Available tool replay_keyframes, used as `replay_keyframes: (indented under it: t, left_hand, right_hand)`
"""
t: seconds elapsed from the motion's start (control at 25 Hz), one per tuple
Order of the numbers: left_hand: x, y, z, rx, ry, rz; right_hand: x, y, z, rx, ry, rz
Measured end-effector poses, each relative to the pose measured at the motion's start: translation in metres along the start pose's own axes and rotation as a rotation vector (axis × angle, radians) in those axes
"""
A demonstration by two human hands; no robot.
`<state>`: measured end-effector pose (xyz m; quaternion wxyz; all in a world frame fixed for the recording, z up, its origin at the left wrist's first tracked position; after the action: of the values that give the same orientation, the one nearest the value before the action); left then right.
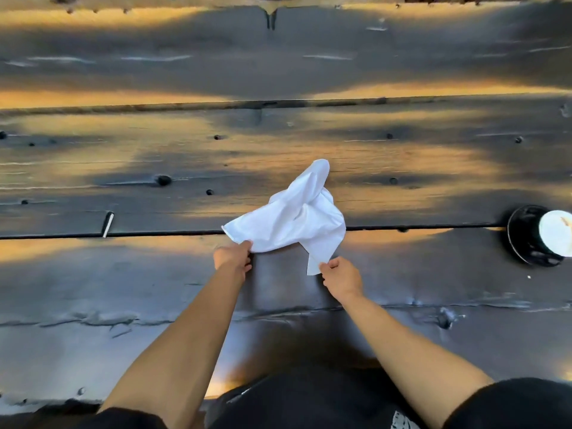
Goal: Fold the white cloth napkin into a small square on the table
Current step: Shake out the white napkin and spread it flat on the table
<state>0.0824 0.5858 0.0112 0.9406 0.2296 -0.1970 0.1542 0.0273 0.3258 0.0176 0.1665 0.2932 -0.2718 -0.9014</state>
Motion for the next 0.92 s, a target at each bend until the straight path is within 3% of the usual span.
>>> replay_keyframes:
  t: [0.12,0.2,0.36,0.44,0.6,0.72,0.8,0.92]
  left_hand:
    - [0.012,0.007,0.000,-0.030,0.036,0.188]
    - [0.028,0.020,0.007,-0.078,-0.046,0.345]
    - [0.061,0.047,0.039,-0.079,-0.430,0.328]
    - [0.073,0.058,0.060,-0.123,-0.497,0.386]
    - [0.072,0.077,0.085,-0.307,-0.330,0.652]
    - [0.040,0.089,0.091,-0.332,-0.153,0.787]
    - [0.013,0.100,0.089,-0.274,-0.114,0.768]
    - [-0.032,0.121,0.076,-0.116,-0.135,0.528]
  right_hand:
    - [0.002,0.019,-0.004,0.087,-0.033,-0.238]
    - [0.004,0.041,-0.005,0.139,-0.028,-0.435]
    - [-0.018,0.088,0.011,0.163,0.271,-0.496]
    - [-0.031,0.112,0.025,0.219,0.414,-0.499]
    - [-0.038,0.147,0.052,0.339,0.571,-0.422]
    - [-0.026,0.156,0.068,0.371,0.615,-0.307]
    - [-0.008,0.155,0.071,0.326,0.556,-0.260]
    - [0.019,0.150,0.076,0.203,0.408,-0.261]
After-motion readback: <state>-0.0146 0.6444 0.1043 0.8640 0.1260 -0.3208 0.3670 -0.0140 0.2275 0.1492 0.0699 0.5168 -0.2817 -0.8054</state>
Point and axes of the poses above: each hand's wrist, its own z-axis away from the middle knuckle, its own y-axis out of the back of the hand, x = y × z, the point moved 4 cm from there along -z, towards the middle knuckle, and after that the axes turned 4 degrees about x, right-handed, at the moved point
